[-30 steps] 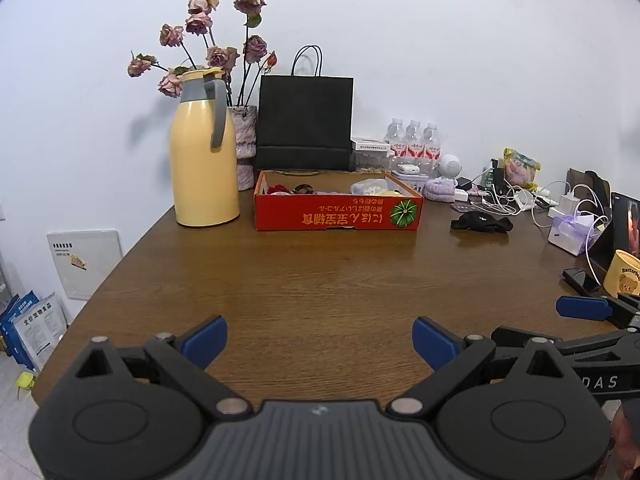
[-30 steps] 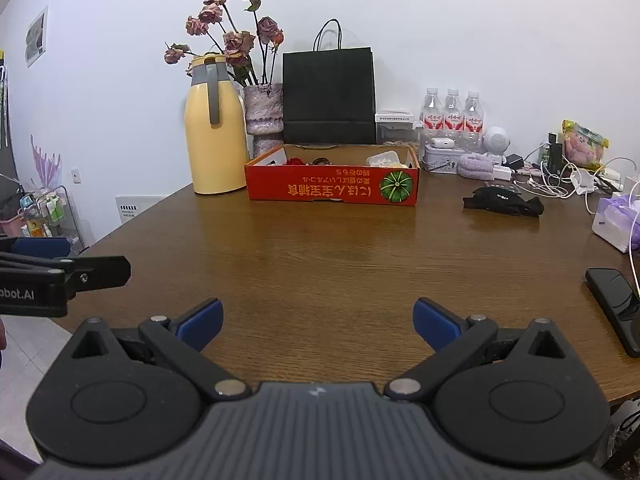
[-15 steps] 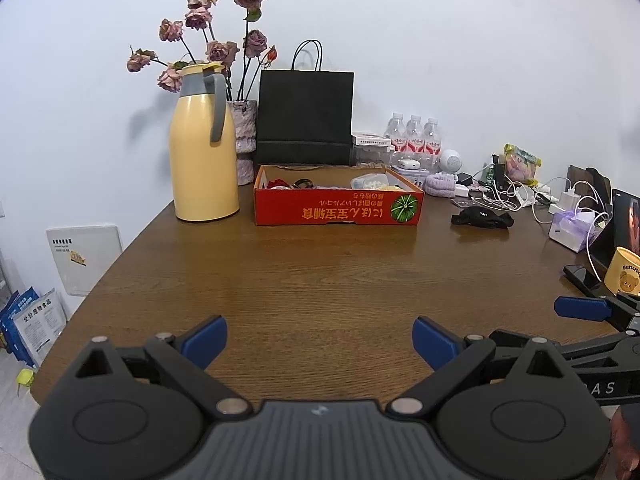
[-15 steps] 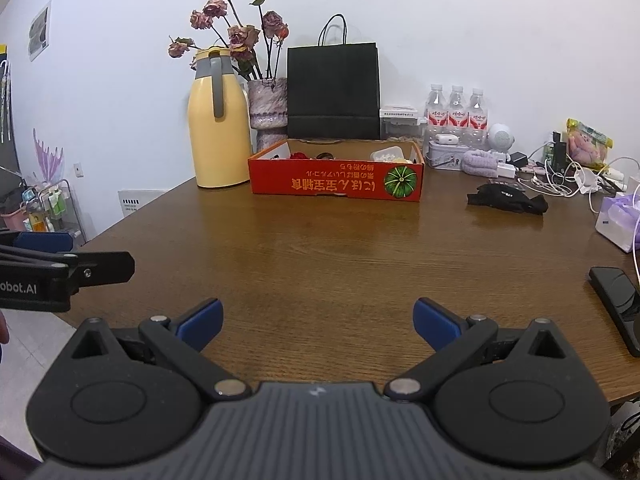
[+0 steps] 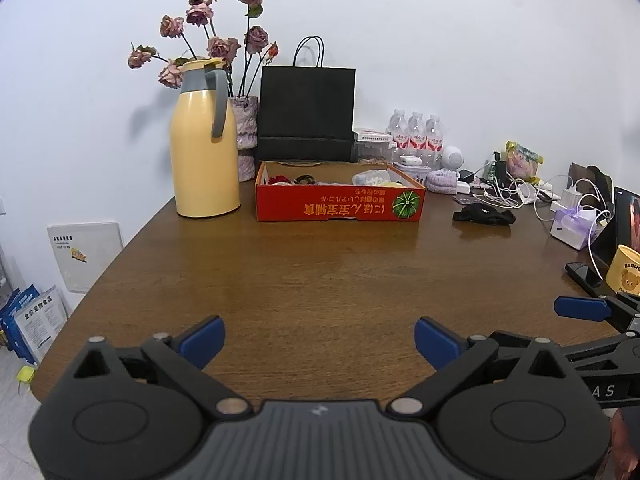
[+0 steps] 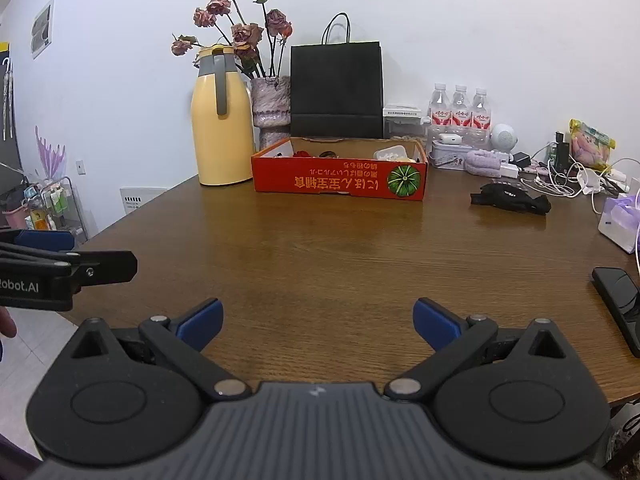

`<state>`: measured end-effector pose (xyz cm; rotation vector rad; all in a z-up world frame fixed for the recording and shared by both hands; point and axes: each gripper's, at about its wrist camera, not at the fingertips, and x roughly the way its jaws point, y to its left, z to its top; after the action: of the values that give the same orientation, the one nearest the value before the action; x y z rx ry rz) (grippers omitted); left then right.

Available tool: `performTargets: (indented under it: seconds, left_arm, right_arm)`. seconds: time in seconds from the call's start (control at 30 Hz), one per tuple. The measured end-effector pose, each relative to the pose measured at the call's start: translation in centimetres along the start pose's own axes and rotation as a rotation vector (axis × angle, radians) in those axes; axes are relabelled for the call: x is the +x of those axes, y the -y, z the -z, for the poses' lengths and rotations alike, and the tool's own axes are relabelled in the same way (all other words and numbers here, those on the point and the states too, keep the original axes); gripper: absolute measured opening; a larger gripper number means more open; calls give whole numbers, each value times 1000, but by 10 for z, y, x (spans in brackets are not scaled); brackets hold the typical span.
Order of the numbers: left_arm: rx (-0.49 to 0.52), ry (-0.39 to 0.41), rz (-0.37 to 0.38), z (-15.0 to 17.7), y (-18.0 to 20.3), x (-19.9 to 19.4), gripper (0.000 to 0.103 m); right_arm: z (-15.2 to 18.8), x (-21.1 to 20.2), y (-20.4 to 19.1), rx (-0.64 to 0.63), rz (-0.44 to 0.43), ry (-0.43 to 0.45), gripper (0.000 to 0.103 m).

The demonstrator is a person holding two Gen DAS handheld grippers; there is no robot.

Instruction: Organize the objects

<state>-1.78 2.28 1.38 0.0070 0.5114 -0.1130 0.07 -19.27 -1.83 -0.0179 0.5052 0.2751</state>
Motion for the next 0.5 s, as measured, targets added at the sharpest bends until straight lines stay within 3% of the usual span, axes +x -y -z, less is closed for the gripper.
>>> performTargets:
  seconds: [0.5]
  left_arm:
    - [-5,-45,17,4,1,6,103]
  right_arm:
    - [1,1,0,-9,-3,-13,103]
